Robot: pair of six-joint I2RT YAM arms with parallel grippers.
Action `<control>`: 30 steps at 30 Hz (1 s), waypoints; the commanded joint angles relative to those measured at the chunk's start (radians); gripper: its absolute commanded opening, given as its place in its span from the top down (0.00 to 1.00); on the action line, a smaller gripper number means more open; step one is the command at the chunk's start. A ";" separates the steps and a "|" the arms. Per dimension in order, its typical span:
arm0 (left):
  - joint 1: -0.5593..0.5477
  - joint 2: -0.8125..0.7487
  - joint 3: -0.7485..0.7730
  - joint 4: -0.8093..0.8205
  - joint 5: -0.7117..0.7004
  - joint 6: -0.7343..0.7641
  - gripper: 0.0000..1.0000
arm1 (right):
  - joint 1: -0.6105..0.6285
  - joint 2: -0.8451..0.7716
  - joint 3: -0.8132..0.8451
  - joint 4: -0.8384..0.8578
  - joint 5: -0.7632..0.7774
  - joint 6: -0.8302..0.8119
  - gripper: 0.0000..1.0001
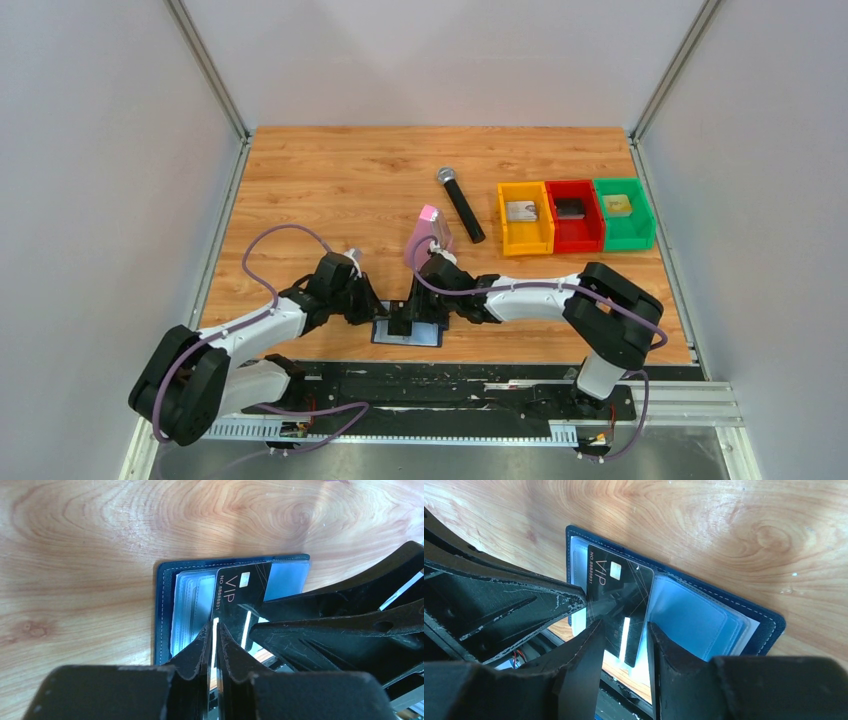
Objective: Take the credit cards out of the card holder
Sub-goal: Pick up the credit card from the card holder.
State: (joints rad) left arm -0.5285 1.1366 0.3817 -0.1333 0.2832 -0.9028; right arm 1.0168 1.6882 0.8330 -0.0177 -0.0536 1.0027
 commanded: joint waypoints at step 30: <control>0.002 -0.030 0.000 0.026 0.071 -0.004 0.79 | -0.059 -0.169 -0.191 0.302 -0.122 -0.086 1.00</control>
State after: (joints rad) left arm -0.5240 1.1370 0.3542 -0.0784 0.3408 -0.9176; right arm 0.9714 1.5890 0.6533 0.2646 -0.1551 0.9756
